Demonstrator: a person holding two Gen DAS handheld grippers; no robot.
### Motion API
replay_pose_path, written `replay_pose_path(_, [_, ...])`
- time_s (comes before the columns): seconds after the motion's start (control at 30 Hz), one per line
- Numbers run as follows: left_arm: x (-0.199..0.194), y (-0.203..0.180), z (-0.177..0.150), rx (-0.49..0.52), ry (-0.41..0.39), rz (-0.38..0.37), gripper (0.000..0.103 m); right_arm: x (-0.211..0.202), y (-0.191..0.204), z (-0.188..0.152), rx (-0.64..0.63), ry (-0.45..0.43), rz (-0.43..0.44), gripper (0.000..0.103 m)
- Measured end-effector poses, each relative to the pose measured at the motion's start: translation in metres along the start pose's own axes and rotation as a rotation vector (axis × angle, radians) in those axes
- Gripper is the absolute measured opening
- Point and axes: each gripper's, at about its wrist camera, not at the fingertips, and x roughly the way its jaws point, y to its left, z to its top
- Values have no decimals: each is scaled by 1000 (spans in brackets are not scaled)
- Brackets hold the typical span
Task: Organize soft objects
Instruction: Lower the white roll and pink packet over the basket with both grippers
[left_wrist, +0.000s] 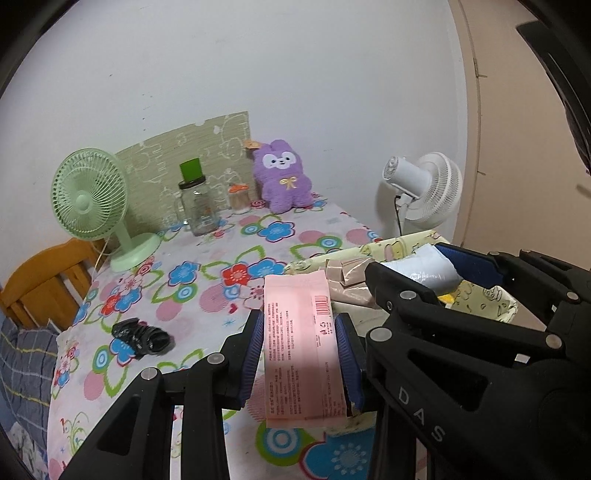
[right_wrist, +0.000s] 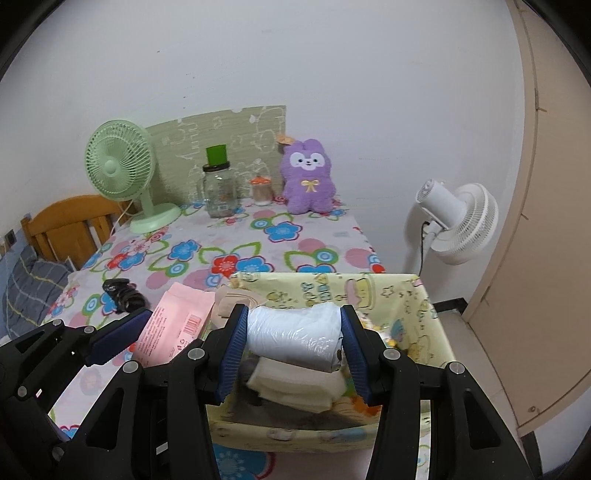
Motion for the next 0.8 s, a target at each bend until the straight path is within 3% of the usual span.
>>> replay_pose_path(0.8, [35, -45, 24, 81, -10, -12, 40, 23, -60, 5, 91, 15, -7, 53])
